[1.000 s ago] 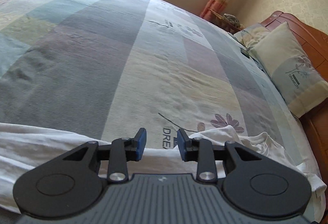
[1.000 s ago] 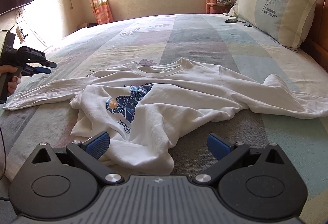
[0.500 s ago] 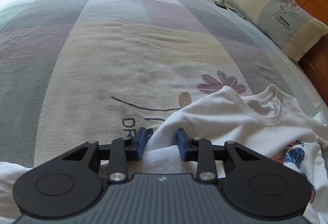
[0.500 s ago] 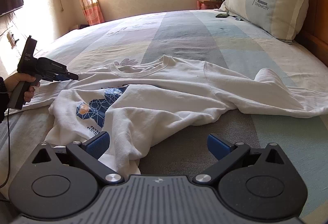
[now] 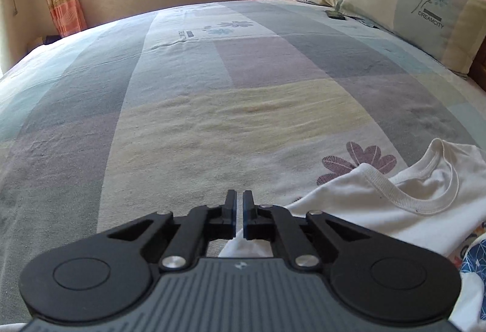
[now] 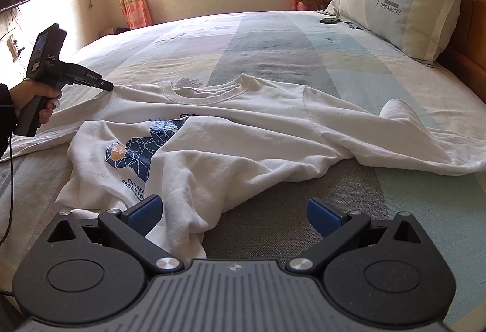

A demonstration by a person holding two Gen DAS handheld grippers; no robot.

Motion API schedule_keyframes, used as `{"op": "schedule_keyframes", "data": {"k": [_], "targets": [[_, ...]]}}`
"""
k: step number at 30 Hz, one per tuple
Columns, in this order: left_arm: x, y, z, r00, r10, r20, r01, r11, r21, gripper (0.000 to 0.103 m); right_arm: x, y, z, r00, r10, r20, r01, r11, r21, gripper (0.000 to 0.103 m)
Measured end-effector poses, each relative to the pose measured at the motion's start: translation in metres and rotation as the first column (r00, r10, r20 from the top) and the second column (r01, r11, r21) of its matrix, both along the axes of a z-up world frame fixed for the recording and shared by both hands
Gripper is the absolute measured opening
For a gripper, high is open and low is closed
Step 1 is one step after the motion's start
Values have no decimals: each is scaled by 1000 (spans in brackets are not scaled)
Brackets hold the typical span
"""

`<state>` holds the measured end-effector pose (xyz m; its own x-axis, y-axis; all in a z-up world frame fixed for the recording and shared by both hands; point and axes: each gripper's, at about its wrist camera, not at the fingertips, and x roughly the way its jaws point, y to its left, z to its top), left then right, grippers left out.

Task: Fold clothes
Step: 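Move the left gripper to the sweatshirt hem and close on it, then pull the hem taut with the left gripper, then open it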

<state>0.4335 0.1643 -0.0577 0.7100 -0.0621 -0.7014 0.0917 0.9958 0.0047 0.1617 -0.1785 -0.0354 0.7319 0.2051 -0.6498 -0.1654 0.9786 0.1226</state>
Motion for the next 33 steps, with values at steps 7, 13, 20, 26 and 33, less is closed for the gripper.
{"op": "schedule_keyframes", "data": {"k": [7, 13, 20, 26, 33], "targets": [[-34, 33, 11, 999, 40, 18, -38, 997, -65, 6, -5, 1, 2, 1000, 8, 6, -8, 1000, -10, 103], [-83, 57, 3, 998, 63, -26, -65, 991, -116, 6, -5, 4, 0, 1000, 17, -9, -16, 999, 32, 103], [-150, 76, -27, 986, 111, -126, -141, 955, -262, 5, -11, 17, 4, 999, 51, 16, -51, 999, -17, 103], [-168, 77, -17, 973, 60, -224, -131, 939, -318, 5, -11, 22, 3, 998, 62, 5, -62, 998, 0, 103], [-107, 91, 11, 987, 156, -33, -159, 959, -236, 5, -13, 33, 7, 996, 84, 16, -83, 996, -17, 103]]}}
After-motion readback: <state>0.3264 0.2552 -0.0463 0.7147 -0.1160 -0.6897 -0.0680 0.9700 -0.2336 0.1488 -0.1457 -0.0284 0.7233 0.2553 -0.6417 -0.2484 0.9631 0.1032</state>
